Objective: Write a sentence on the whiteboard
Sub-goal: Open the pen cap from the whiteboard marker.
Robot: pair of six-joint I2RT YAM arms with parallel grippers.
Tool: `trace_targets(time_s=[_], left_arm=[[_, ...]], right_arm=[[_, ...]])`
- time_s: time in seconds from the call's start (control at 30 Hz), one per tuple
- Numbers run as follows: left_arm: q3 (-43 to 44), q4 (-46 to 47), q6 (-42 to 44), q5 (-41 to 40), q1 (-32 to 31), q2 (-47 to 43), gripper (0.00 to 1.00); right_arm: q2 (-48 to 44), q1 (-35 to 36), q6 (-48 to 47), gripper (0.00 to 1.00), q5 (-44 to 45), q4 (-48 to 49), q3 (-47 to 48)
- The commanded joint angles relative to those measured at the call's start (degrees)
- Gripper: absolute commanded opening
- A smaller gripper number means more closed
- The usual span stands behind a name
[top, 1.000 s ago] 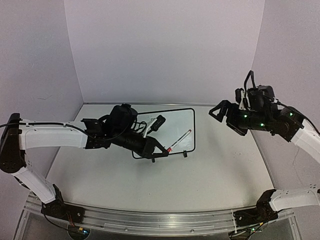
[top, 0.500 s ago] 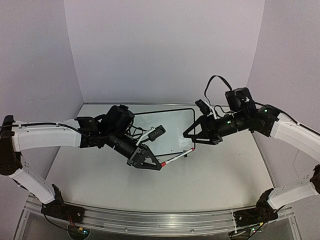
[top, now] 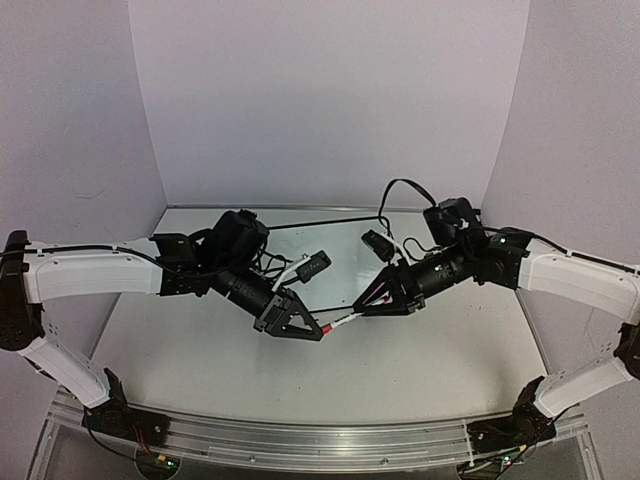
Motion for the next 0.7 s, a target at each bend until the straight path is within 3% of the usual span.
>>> trace_targets(time_s=[0.0, 0.23, 0.67], left_arm=[[2.38, 2.54, 0.61, 0.92, 0.27, -0.23, 0.00], [1.32, 3.25, 0.82, 2.47, 0.30, -1.41, 0.00], [-2.32, 2.72, 2.61, 1.89, 0.27, -6.67, 0.00]], right_arm=[[1.74, 1.13, 1.29, 0.34, -2.17, 6.39, -0.99], [3.03, 1.59, 0.07, 0.00, -3.41, 7.87, -1.11], [-1.72, -2.15, -2.84, 0.00, -8.87, 9.06, -3.21]])
